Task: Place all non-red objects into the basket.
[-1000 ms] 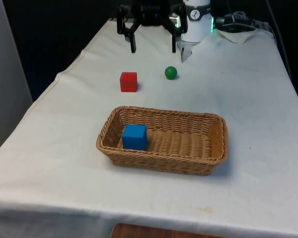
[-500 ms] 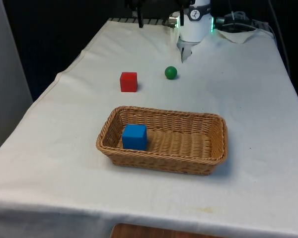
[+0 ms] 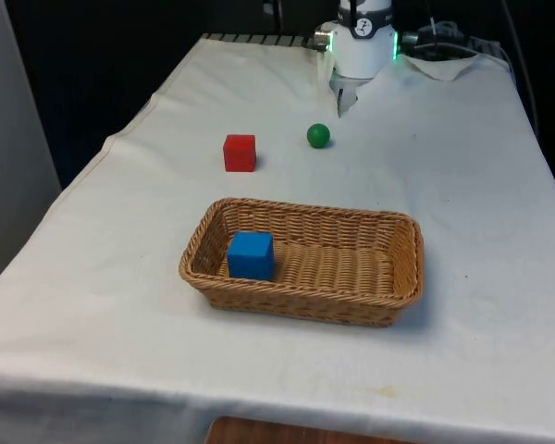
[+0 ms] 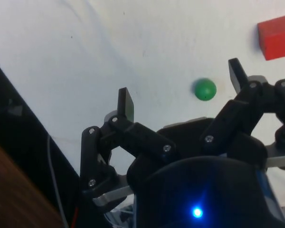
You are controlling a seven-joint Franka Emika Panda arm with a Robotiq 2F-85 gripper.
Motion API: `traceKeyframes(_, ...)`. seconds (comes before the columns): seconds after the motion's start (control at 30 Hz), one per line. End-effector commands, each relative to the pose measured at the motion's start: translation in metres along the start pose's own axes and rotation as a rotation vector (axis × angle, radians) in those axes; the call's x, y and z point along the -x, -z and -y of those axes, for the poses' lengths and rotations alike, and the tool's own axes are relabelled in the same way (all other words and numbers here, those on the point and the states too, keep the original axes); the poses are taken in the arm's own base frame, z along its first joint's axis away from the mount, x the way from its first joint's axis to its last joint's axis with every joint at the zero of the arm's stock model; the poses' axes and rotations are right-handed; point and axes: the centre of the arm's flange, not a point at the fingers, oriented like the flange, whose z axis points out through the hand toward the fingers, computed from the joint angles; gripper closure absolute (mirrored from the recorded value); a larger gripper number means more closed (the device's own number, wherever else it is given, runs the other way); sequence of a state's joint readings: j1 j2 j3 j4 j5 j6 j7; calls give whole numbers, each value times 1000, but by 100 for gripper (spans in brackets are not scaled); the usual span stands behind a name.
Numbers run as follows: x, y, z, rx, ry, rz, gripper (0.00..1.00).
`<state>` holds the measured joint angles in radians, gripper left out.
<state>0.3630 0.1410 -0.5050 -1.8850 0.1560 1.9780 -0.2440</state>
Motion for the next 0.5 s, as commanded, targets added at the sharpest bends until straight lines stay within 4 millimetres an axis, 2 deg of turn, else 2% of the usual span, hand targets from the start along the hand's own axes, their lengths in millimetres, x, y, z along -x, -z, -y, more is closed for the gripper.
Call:
traceKeyframes(0.0, 7, 2, 1, 7, -2, -8, 0)
traceKeyframes(0.2, 22, 2, 3, -9, 3, -5, 0)
traceKeyframes(0.23, 18, 0, 2, -18, 5, 6, 0)
traceKeyframes(0.3, 30, 1, 3, -17, 6, -3, 0)
traceKeyframes(0.47, 45, 0, 2, -30, 12, -3, 0)
